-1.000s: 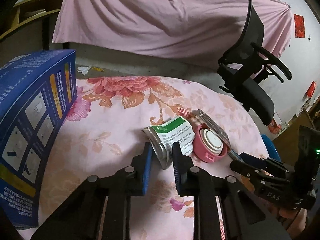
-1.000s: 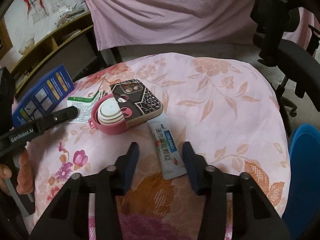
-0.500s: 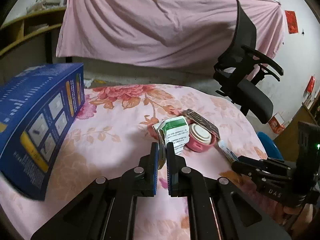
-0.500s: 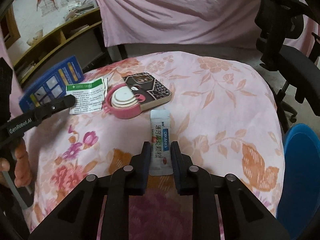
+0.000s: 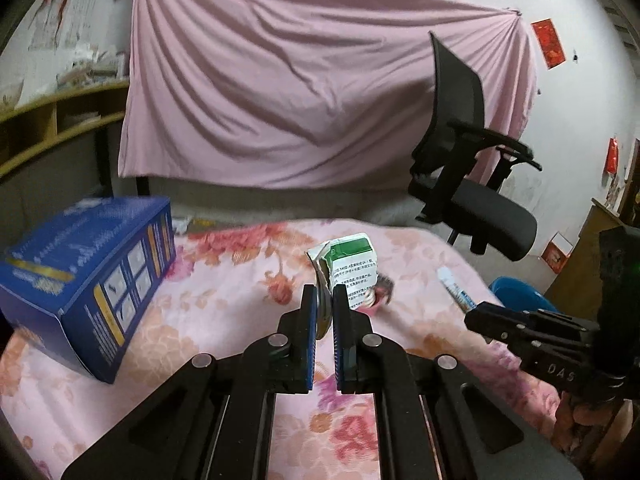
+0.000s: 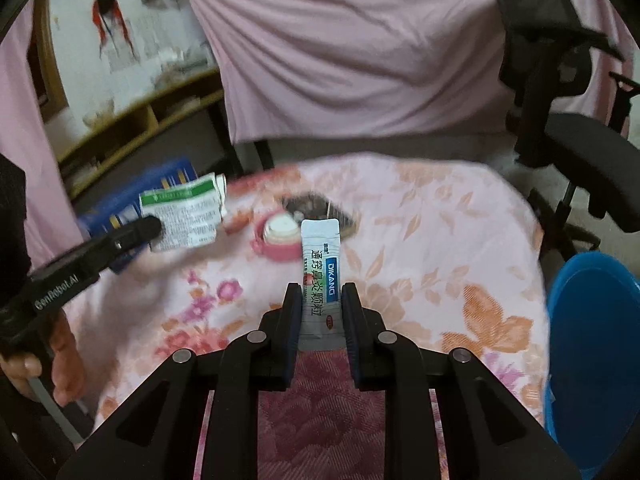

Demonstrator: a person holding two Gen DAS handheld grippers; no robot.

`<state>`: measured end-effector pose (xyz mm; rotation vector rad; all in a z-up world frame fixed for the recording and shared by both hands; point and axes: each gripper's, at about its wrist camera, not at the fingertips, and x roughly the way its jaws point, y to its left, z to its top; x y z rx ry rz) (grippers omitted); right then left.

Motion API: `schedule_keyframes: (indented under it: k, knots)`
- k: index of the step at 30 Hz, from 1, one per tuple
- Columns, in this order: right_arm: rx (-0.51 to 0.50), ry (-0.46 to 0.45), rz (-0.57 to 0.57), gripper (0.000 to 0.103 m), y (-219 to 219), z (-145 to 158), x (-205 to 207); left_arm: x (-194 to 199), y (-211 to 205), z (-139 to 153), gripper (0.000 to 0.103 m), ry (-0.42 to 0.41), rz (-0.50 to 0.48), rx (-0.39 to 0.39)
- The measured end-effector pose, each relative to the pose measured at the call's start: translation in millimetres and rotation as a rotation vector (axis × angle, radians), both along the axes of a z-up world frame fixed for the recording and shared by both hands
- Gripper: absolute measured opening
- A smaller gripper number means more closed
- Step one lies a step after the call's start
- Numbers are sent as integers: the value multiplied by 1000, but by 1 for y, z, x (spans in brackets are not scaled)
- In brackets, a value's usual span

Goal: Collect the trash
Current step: 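Carry the paper and sachet with both tools over the blue bucket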

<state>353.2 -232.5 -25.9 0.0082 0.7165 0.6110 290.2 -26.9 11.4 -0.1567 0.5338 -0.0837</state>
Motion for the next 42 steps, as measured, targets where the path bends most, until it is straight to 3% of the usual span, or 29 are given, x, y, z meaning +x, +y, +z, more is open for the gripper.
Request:
schedule_keyframes:
  k: [11,23,30,42]
  knots:
    - [176,-266,-112,18,-42,51,-30,-9,-37,47,5,-164,-30,-1]
    - [272,-532,-265,18,-102,83,-69,-24,-102,85,5,-328,-141,10]
    - [291,-586,-356,18,-134,86,-80,-23,-151,96,5,-387,-251,41]
    - [254,-575,-492,18,-186,74,-89,-2,-223,86,5,-355,-389,46]
